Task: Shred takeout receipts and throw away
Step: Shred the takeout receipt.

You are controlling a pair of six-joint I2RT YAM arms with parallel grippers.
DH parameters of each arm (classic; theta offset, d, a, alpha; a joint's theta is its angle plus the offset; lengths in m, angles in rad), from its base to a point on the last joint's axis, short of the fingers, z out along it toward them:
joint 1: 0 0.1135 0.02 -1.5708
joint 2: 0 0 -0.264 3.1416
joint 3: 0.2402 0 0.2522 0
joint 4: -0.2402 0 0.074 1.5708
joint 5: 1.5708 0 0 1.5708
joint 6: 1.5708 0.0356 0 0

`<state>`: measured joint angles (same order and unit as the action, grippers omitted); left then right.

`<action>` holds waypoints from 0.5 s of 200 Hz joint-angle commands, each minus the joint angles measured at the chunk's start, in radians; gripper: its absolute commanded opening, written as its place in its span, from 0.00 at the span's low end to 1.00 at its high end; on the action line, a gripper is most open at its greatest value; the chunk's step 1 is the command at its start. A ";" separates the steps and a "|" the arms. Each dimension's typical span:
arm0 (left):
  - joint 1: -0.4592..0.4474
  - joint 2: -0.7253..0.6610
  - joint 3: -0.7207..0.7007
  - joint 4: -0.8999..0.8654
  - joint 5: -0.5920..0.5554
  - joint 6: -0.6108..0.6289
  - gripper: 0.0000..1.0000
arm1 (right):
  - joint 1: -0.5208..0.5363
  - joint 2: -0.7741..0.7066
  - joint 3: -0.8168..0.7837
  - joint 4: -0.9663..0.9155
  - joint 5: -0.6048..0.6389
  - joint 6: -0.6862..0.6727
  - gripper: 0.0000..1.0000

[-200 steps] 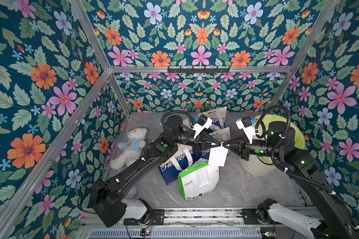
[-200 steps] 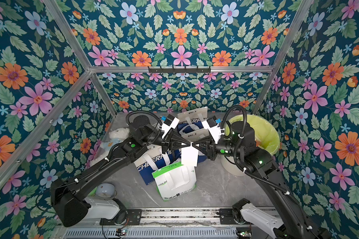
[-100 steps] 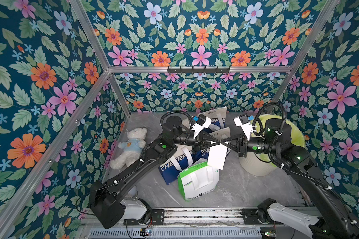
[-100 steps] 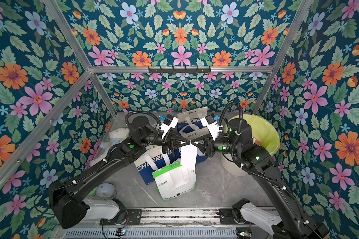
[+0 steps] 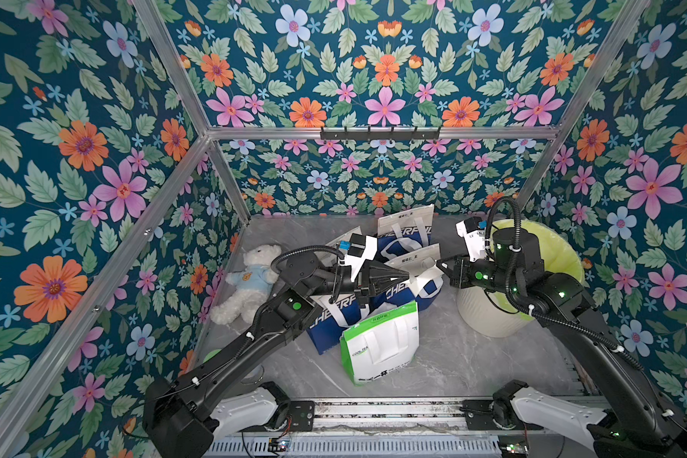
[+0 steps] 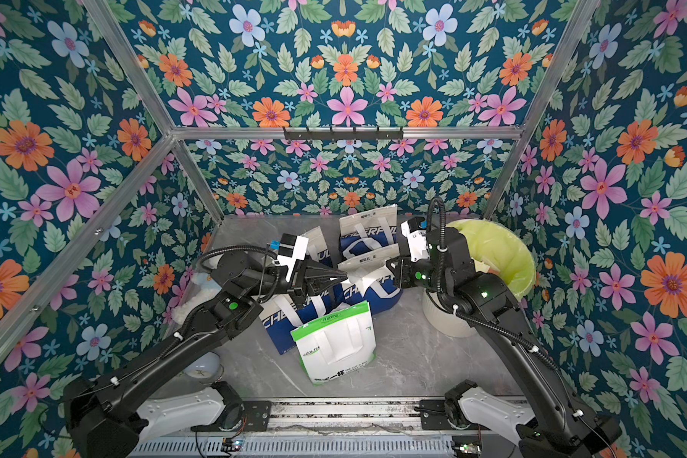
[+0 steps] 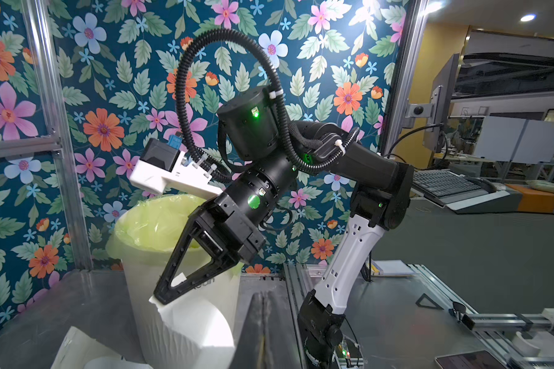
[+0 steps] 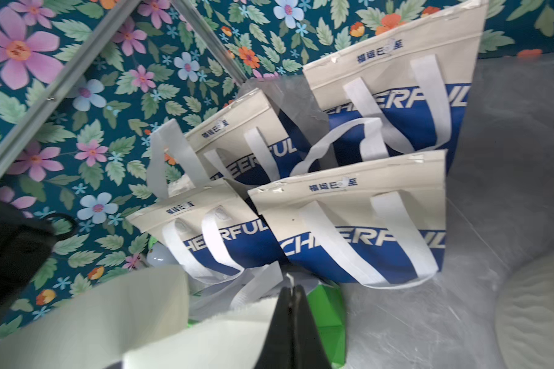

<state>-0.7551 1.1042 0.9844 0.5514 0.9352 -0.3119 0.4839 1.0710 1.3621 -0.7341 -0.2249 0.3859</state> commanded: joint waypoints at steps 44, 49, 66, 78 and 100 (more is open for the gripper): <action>0.001 -0.149 0.013 -0.194 -0.127 0.182 0.00 | -0.065 -0.047 -0.013 -0.063 0.169 -0.034 0.00; 0.002 -0.156 0.014 -0.208 -0.136 0.194 0.00 | -0.069 -0.050 -0.012 -0.065 0.171 -0.036 0.00; 0.001 -0.173 0.020 -0.248 -0.155 0.223 0.00 | -0.086 -0.061 -0.006 -0.078 0.170 -0.041 0.00; 0.002 -0.178 0.023 -0.266 -0.167 0.236 0.00 | -0.101 -0.070 0.001 -0.087 0.170 -0.045 0.00; 0.002 -0.174 0.028 -0.278 -0.183 0.239 0.00 | -0.123 -0.101 0.020 -0.090 0.233 -0.054 0.00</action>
<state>-0.7551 0.9283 1.0042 0.3111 0.7856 -0.1143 0.3759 0.9977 1.3647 -0.8165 -0.0677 0.3542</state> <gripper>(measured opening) 0.050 0.051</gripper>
